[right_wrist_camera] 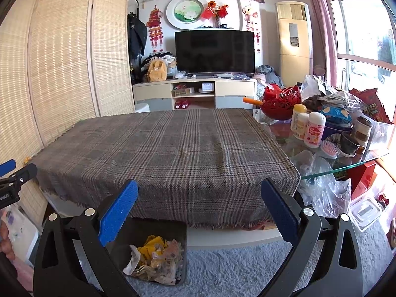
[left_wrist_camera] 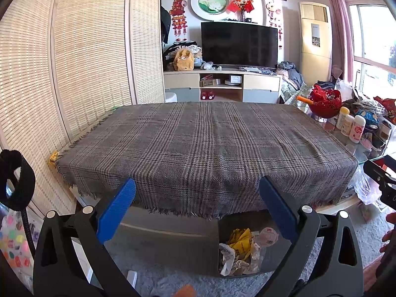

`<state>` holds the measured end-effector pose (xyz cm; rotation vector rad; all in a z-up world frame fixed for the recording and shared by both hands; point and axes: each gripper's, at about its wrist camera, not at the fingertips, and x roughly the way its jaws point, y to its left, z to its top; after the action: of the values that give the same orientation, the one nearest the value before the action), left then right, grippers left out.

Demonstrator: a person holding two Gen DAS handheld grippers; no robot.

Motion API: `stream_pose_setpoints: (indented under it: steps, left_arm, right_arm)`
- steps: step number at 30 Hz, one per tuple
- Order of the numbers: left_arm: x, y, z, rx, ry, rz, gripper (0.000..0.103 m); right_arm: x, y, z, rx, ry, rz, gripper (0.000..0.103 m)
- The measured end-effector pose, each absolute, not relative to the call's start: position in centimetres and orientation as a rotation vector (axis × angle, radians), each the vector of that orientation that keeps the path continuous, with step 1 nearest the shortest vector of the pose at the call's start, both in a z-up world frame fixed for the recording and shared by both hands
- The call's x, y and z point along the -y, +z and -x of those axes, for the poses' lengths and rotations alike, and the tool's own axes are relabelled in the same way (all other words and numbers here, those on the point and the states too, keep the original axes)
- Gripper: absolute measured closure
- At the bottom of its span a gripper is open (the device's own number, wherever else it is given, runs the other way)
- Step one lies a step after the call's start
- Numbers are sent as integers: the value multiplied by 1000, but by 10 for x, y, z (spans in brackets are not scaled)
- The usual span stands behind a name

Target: Collect trash

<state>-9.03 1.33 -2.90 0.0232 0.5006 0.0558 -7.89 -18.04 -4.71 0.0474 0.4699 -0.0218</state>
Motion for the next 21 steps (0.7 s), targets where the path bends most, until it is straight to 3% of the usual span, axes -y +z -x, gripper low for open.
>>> stream_pose_setpoints:
  steps: [21]
  left_arm:
    - [0,-30,91,-495,36,-46,8]
  right_arm:
    - [184,-48,79,-477,-28,-60,3]
